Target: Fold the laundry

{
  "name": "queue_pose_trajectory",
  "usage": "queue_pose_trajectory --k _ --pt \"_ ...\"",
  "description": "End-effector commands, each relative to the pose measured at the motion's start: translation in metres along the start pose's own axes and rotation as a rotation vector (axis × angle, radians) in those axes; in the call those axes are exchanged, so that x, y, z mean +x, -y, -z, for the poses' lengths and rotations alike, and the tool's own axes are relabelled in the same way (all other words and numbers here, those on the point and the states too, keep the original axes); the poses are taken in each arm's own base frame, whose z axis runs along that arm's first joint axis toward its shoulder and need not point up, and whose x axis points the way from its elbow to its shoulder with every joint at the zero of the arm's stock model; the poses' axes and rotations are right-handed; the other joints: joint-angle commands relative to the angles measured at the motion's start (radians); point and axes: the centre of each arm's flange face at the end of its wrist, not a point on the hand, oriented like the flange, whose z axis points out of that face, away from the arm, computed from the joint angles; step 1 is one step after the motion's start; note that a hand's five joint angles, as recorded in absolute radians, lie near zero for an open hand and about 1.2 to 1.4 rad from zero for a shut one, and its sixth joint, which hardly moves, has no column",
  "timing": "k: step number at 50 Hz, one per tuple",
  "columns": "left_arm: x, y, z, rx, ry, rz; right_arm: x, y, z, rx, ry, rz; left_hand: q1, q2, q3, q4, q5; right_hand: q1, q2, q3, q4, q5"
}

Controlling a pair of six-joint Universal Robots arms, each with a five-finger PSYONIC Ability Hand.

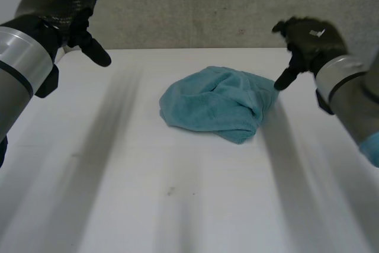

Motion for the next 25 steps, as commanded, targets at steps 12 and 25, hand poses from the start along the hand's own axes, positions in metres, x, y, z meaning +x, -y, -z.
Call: queue_pose_trajectory --k 12,25 --pt "0.007 -0.046 -0.019 -0.134 -0.024 0.031 -0.020 -0.141 -0.111 -0.149 0.022 -0.024 -0.023 -0.025 -0.035 -0.026 -0.041 0.029 0.004 0.012 -0.009 -0.012" --pt "0.011 -0.071 -0.030 -0.171 -0.028 0.035 -0.022 -0.113 -0.130 -0.031 0.012 0.048 -0.021 -0.022 -0.032 -0.023 -0.038 1.200 1.175 1.182 1.162 1.159"
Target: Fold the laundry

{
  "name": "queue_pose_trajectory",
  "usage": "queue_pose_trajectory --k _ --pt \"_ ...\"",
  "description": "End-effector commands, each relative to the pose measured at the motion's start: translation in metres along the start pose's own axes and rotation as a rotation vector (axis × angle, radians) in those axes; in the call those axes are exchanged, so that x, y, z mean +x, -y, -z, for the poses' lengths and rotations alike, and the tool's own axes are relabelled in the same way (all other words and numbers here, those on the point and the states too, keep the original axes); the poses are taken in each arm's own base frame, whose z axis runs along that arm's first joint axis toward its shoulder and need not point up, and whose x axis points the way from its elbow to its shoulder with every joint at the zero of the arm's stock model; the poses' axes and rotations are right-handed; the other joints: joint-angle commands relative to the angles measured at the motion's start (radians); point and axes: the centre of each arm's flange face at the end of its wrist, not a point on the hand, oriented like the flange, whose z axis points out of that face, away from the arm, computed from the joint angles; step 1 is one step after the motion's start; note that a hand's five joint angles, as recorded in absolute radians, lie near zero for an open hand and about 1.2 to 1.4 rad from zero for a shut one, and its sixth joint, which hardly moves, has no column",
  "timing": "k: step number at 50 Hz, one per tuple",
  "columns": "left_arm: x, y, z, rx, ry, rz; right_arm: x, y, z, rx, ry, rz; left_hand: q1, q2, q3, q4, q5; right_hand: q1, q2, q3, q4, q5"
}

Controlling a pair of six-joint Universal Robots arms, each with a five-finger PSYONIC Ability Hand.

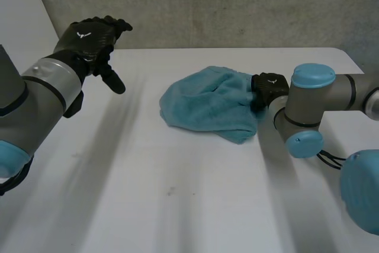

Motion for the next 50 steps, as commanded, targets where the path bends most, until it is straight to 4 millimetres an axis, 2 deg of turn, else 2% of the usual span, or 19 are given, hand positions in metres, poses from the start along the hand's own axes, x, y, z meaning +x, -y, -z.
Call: queue_pose_trajectory --k 1,3,4,10,15,18,19,21,23,24,26,34,38,39,42,43,46,48,50 --pt "0.002 -0.013 -0.008 -0.017 -0.002 0.005 -0.001 0.059 0.009 0.128 -0.008 0.064 -0.021 -0.022 -0.032 -0.023 -0.037 0.472 0.298 0.318 0.312 0.357" --pt "0.003 -0.017 -0.011 -0.021 -0.004 0.007 -0.001 0.103 0.031 0.208 -0.002 0.074 -0.021 -0.022 -0.032 -0.023 -0.037 0.472 0.298 0.318 0.312 0.357" --pt "0.005 -0.021 -0.014 -0.024 -0.007 0.007 -0.001 0.115 0.039 0.227 0.000 0.075 -0.021 -0.022 -0.032 -0.023 -0.037 0.472 0.298 0.318 0.312 0.357" --pt "0.008 -0.040 -0.027 -0.023 0.008 0.018 -0.003 0.164 0.091 0.313 0.033 0.084 -0.018 -0.019 -0.029 -0.020 -0.034 0.472 0.298 0.318 0.312 0.357" --pt "0.006 -0.056 -0.042 -0.004 0.054 0.056 -0.013 0.218 0.156 0.452 0.109 0.094 -0.026 -0.028 -0.038 -0.029 -0.043 0.472 0.298 0.318 0.312 0.357" --pt "0.006 -0.067 -0.052 0.006 0.061 0.100 -0.014 0.235 0.180 0.504 0.136 0.097 -0.026 -0.028 -0.038 -0.029 -0.043 0.472 0.298 0.318 0.312 0.357" --pt "0.007 -0.071 -0.054 -0.001 0.059 0.113 -0.015 0.245 0.196 0.537 0.153 0.101 -0.026 -0.028 -0.038 -0.029 -0.043 0.472 0.298 0.318 0.312 0.357" --pt "0.010 -0.083 -0.058 -0.024 0.050 0.145 -0.015 0.250 0.205 0.552 0.163 0.104 -0.026 -0.028 -0.038 -0.029 -0.043 0.472 0.298 0.318 0.312 0.357" --pt "0.012 -0.090 -0.060 -0.042 0.044 0.157 -0.016 0.267 0.239 0.603 0.189 0.109 -0.026 -0.028 -0.038 -0.029 -0.043 0.472 0.298 0.318 0.312 0.357" --pt "0.016 -0.097 -0.060 -0.060 0.032 0.166 -0.016 0.271 0.247 0.613 0.192 0.110 -0.026 -0.028 -0.038 -0.029 -0.043 0.472 0.298 0.318 0.312 0.357" --pt "0.025 -0.103 -0.059 -0.077 -0.001 0.170 -0.016 0.280 0.267 0.642 0.198 0.108 -0.026 -0.028 -0.038 -0.029 -0.043 0.472 0.298 0.318 0.312 0.357" --pt "0.081 -0.126 -0.046 -0.141 -0.243 0.224 -0.024 0.292 0.312 0.687 0.256 0.067 -0.026 -0.028 -0.038 -0.029 -0.043 0.472 0.298 0.318 0.312 0.357" --pt "0.099 -0.134 -0.040 -0.172 -0.334 0.260 -0.025 0.291 0.317 0.690 0.255 0.062 0.015 0.013 0.003 0.012 -0.002 0.472 0.298 0.318 0.312 0.357" --pt "0.111 -0.134 -0.034 -0.183 -0.401 0.277 -0.024 0.290 0.315 0.686 0.253 0.062 0.247 0.245 0.235 0.245 0.230 0.472 0.298 0.318 0.312 0.357" --pt "0.114 -0.133 -0.032 -0.185 -0.423 0.286 -0.023 0.286 0.308 0.668 0.243 0.062 0.878 0.877 0.867 0.876 0.862 0.472 0.298 0.318 0.312 0.357" --pt "0.113 -0.129 -0.032 -0.181 -0.416 0.291 -0.022 0.285 0.307 0.663 0.242 0.062 1.188 1.187 1.177 1.186 1.172 0.472 0.298 0.318 0.312 0.357" --pt "0.102 -0.115 -0.034 -0.161 -0.368 0.296 -0.019 0.277 0.292 0.626 0.221 0.076 1.192 1.190 1.180 1.189 1.175 0.472 0.298 0.318 0.312 0.357" --pt "0.076 -0.095 -0.037 -0.124 -0.259 0.287 -0.017 0.274 0.285 0.609 0.208 0.078 1.192 1.190 1.180 1.189 1.175 0.472 0.298 0.318 0.312 0.357" --pt "0.051 -0.082 -0.039 -0.094 -0.163 0.284 0.003 0.257 0.250 0.519 0.130 0.100 1.192 1.190 1.180 1.189 1.175 0.472 0.298 0.318 0.312 0.357"
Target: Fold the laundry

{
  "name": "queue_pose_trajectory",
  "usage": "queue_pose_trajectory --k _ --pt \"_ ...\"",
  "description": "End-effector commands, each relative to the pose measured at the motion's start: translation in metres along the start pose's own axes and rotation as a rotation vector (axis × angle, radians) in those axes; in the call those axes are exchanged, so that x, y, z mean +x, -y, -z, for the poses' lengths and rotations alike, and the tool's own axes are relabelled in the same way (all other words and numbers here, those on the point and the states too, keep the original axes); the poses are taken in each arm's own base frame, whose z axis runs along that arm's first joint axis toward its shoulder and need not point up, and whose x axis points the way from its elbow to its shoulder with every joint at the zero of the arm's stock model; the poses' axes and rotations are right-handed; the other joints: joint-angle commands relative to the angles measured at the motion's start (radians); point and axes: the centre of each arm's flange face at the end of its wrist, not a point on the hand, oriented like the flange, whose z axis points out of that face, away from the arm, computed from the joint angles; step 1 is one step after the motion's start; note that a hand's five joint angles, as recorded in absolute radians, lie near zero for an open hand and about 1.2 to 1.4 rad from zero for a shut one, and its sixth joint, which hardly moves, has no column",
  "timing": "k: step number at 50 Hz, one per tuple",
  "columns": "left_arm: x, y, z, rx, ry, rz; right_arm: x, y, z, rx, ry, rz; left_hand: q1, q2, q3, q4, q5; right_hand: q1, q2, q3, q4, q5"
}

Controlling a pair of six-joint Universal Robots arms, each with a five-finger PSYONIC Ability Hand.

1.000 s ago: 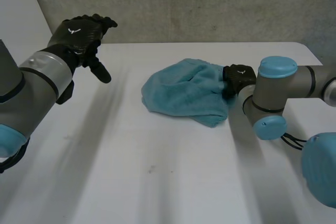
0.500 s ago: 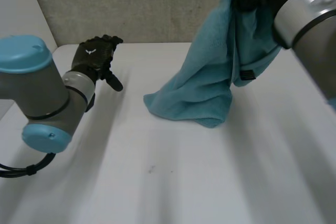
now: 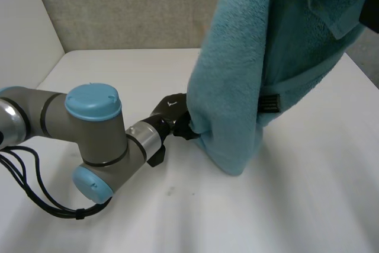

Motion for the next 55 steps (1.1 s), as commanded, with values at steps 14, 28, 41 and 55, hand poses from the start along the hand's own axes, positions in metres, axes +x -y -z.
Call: queue_pose_trajectory --k 14,28,41,55 --pt "-0.043 0.120 0.096 0.268 0.360 -0.078 0.044 -0.157 -0.008 -0.525 -0.039 0.210 0.251 0.275 0.288 0.282 0.305 0.418 0.219 0.214 0.204 0.241" --pt "0.009 0.006 0.147 -0.220 0.278 -0.390 0.002 -0.219 0.098 -1.051 0.516 0.537 -0.042 -0.018 -0.006 -0.012 0.011 0.418 0.219 0.214 0.204 0.241" --pt "-0.006 0.027 0.151 -0.162 0.351 -0.390 0.031 -0.206 0.046 -0.863 0.230 0.420 -0.928 -0.904 -0.892 -0.898 -0.875 -0.804 -1.003 -1.008 -1.018 -0.980" --pt "-0.034 0.019 0.161 -0.224 0.461 -0.326 -0.008 -0.256 -0.005 -0.823 0.204 0.098 -0.882 -0.857 -0.845 -0.851 -0.828 -0.804 -1.003 -1.008 -1.018 -0.980"
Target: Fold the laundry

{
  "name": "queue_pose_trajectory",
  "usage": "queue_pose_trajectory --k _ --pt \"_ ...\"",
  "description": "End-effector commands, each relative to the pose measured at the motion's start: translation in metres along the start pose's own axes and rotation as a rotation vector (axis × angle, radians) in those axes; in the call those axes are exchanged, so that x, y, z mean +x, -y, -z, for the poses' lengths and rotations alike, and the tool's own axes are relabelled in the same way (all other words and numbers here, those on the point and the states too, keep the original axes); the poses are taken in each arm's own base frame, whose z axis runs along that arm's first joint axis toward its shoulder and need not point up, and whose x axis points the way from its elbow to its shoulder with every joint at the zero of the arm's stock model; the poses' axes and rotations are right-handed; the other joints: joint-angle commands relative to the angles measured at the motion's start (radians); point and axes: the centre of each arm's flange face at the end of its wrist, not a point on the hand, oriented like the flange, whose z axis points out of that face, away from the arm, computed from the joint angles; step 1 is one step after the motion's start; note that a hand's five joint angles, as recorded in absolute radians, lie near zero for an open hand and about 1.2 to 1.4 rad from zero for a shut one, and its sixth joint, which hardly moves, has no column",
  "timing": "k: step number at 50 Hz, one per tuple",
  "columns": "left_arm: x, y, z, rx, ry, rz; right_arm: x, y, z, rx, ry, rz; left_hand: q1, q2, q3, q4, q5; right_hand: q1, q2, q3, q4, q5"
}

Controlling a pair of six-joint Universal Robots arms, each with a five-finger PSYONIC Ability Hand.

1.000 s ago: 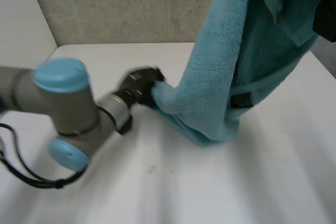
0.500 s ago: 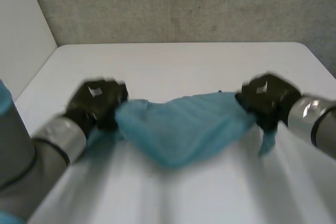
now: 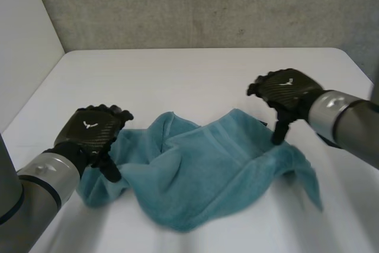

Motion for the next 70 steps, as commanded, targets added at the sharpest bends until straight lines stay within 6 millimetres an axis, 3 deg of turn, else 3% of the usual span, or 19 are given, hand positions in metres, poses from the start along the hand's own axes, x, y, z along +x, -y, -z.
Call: queue_pose_trajectory --k 1,2,8,13,20,25,31,34,40,64,70 --pt "-0.010 -0.024 0.001 -0.108 0.040 0.026 -0.025 -0.003 -0.037 -0.012 0.075 -0.032 0.019 0.030 0.019 0.029 0.034 -0.034 -0.046 -0.039 -0.060 -0.063" --pt "-0.012 -0.027 0.001 -0.117 0.050 0.030 -0.027 -0.003 -0.048 -0.009 0.082 -0.042 0.022 0.032 0.022 0.032 0.037 -0.033 -0.045 -0.038 -0.059 -0.062" --pt "-0.027 -0.040 0.004 -0.190 0.099 0.068 -0.025 -0.005 -0.069 0.003 0.083 -0.062 0.104 0.115 0.104 0.114 0.119 0.006 -0.007 0.001 -0.020 -0.023" --pt "-0.021 -0.051 0.008 -0.236 0.064 0.119 -0.026 -0.010 -0.088 -0.002 0.095 -0.061 0.128 0.138 0.128 0.137 0.143 0.047 0.034 0.042 0.021 0.018" --pt "-0.014 -0.055 0.008 -0.244 0.003 0.199 -0.027 -0.026 -0.112 -0.020 0.091 -0.061 0.322 0.332 0.321 0.331 0.337 0.053 0.040 0.048 0.027 0.024" --pt "-0.014 -0.058 0.000 -0.230 0.002 0.232 -0.029 -0.025 -0.117 -0.008 0.103 -0.054 0.732 0.742 0.731 0.741 0.747 0.061 0.049 0.056 0.036 0.033" --pt "-0.012 -0.062 -0.003 -0.243 -0.006 0.233 -0.032 -0.030 -0.125 0.000 0.124 -0.055 0.923 0.933 0.923 0.932 0.938 0.123 0.110 0.118 0.097 0.094" --pt "-0.011 -0.065 -0.005 -0.253 -0.008 0.235 -0.033 -0.032 -0.129 0.004 0.136 -0.056 1.149 1.159 1.149 1.158 1.164 0.214 0.202 0.209 0.188 0.185" --pt "-0.011 -0.064 -0.005 -0.247 -0.008 0.234 -0.039 -0.044 -0.143 -0.003 0.177 -0.063 1.149 1.159 1.149 1.159 1.164 0.396 0.383 0.391 0.370 0.367" --pt "-0.015 -0.061 -0.006 -0.228 0.009 0.234 -0.031 -0.055 -0.163 -0.015 0.079 0.052 1.149 1.159 1.149 1.159 1.164 0.428 0.416 0.423 0.403 0.400" --pt "-0.019 -0.062 -0.008 -0.228 0.020 0.239 -0.033 -0.063 -0.166 -0.035 0.081 0.057 1.149 1.159 1.149 1.159 1.164 0.663 0.650 0.658 0.637 0.634"
